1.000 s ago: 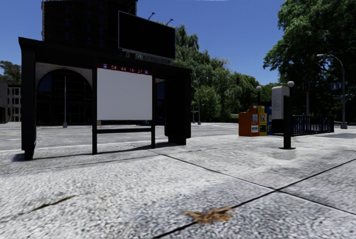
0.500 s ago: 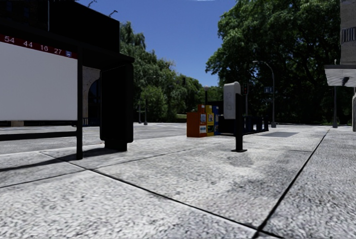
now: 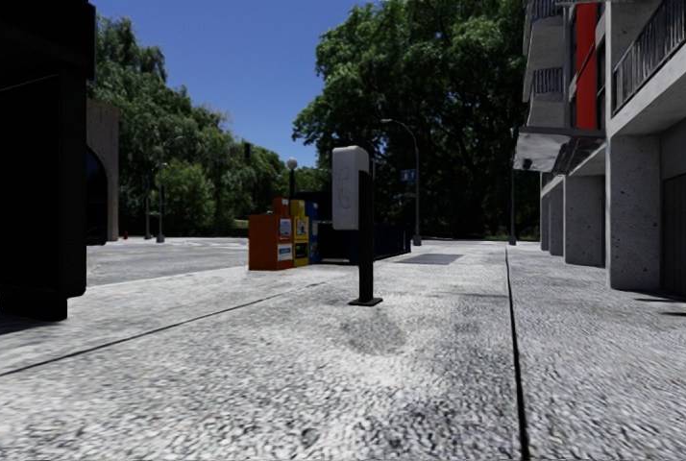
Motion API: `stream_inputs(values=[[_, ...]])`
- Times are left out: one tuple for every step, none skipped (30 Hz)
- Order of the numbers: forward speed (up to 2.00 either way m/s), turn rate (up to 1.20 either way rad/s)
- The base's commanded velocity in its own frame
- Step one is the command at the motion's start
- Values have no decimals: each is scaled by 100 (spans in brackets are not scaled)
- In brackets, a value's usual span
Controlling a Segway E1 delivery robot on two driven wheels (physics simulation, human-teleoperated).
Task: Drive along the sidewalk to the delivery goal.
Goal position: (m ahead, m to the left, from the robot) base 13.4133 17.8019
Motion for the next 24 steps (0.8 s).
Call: stream_inputs(values=[[200,-65],[200,-65],[200,-65],[200,-65],[200,-65],[200,-65],[200,-65],[200,-65],[200,-65],[200,-65],[200,-65],[200,-65],[200,-63],[200,0],[200,0],[200,0],[200,0],[200,0],[200,0],[200,0],[200,0],[200,0],[200,0],[200,0]])
